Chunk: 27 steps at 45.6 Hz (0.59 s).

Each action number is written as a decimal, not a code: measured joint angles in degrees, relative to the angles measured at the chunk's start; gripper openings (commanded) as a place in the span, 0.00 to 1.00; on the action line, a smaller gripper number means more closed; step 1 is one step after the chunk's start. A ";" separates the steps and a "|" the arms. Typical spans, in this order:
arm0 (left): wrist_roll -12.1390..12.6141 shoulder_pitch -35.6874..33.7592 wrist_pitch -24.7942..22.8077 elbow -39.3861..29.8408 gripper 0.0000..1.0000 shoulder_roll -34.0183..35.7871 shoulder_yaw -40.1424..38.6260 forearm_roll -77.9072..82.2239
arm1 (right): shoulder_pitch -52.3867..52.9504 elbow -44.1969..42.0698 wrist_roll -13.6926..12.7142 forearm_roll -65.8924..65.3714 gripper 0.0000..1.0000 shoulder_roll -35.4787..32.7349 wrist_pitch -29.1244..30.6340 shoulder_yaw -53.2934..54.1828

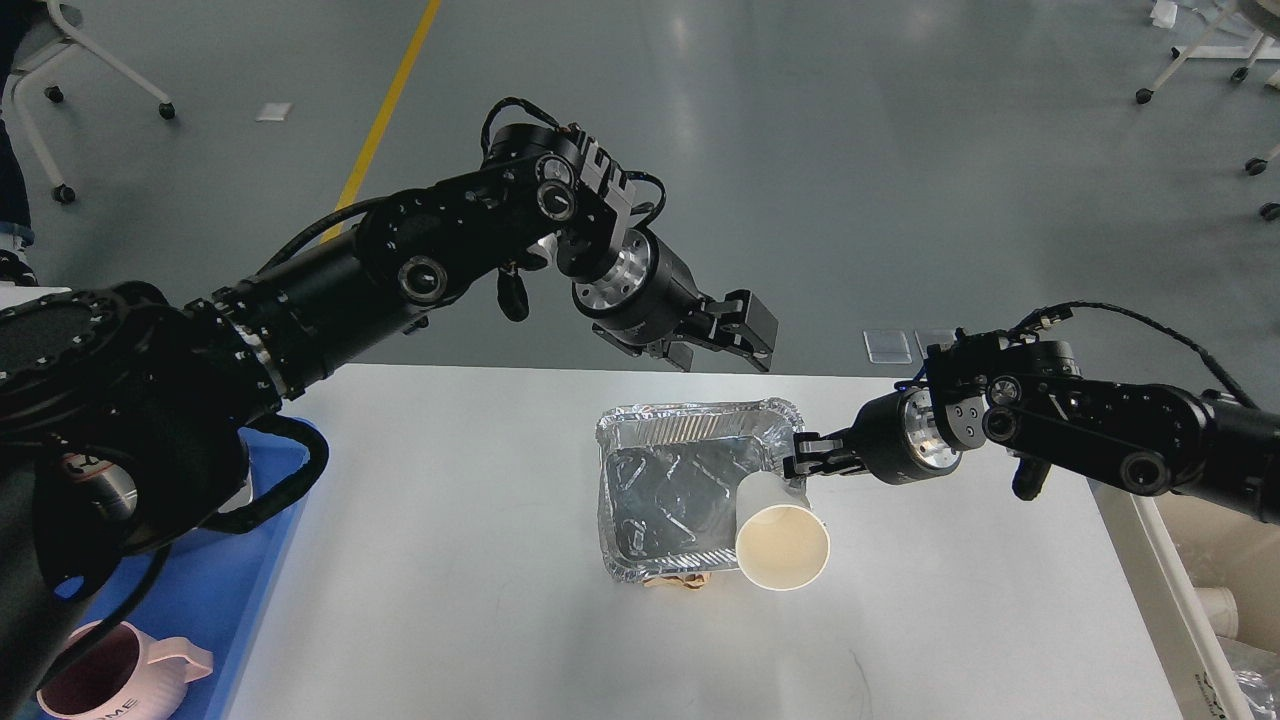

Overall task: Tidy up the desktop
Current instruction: 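Release the paper cup into the foil tray and withdraw the left gripper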

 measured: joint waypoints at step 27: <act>-1.76 9.38 -0.88 -1.55 0.98 18.69 -14.41 -4.82 | 0.11 0.05 -0.01 0.00 0.00 -0.36 -0.13 0.09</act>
